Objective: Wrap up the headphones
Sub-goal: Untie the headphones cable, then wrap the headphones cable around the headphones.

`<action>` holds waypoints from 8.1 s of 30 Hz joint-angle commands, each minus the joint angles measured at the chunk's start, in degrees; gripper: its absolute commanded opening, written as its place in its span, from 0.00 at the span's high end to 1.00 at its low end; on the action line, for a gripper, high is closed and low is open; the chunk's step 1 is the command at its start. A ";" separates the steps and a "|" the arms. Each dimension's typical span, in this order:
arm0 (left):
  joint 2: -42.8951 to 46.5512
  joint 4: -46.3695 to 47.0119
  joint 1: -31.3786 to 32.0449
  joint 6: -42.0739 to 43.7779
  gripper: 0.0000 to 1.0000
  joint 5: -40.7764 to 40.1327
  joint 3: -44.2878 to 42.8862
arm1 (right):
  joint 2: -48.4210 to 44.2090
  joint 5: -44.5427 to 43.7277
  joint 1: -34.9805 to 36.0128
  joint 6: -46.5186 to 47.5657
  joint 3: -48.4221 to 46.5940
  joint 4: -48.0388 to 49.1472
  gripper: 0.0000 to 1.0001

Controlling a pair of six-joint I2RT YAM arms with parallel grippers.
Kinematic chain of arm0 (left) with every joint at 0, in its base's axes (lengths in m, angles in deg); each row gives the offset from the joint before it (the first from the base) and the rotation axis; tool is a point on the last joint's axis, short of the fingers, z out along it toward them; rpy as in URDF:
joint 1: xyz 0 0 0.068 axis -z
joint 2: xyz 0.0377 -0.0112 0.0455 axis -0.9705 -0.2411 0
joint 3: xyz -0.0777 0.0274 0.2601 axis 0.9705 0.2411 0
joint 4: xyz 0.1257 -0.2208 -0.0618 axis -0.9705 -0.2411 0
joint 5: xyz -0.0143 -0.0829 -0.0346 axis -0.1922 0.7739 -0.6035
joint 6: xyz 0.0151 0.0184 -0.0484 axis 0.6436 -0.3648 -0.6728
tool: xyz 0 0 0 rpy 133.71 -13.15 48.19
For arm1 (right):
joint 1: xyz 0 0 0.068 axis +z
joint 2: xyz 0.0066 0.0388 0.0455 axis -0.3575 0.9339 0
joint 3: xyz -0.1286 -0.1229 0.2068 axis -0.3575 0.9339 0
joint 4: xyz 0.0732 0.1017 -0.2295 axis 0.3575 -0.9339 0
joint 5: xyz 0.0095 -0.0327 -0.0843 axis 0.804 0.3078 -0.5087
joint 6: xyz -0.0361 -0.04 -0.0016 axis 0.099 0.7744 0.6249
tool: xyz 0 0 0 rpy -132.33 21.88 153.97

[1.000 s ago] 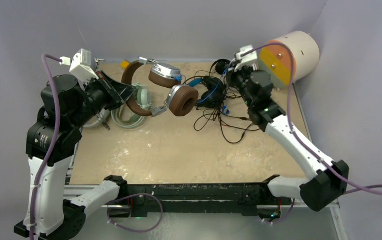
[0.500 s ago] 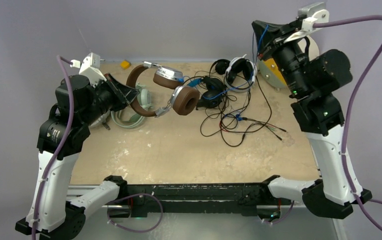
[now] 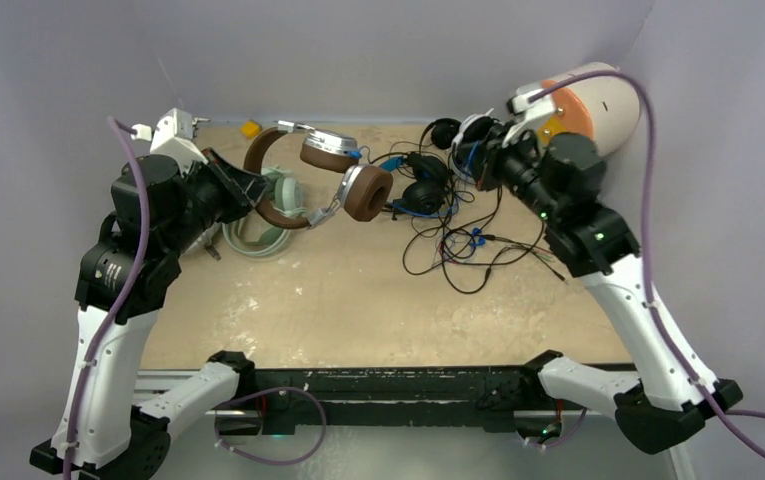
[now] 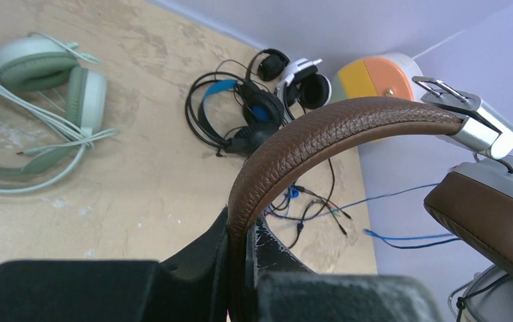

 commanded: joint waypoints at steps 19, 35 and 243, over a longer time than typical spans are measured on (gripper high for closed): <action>-1.97 8.81 -0.22 -1.64 1.00 0.98 8.03 | -3.48 9.41 0.08 -7.77 38.87 17.08 0.22; -17.59 7.18 -1.02 -2.47 1.00 17.37 8.54 | -5.29 6.20 0.09 -9.35 51.50 37.99 0.15; -14.55 22.50 16.62 34.65 1.00 -16.95 32.05 | 15.29 -5.39 14.02 4.43 5.35 -2.37 1.00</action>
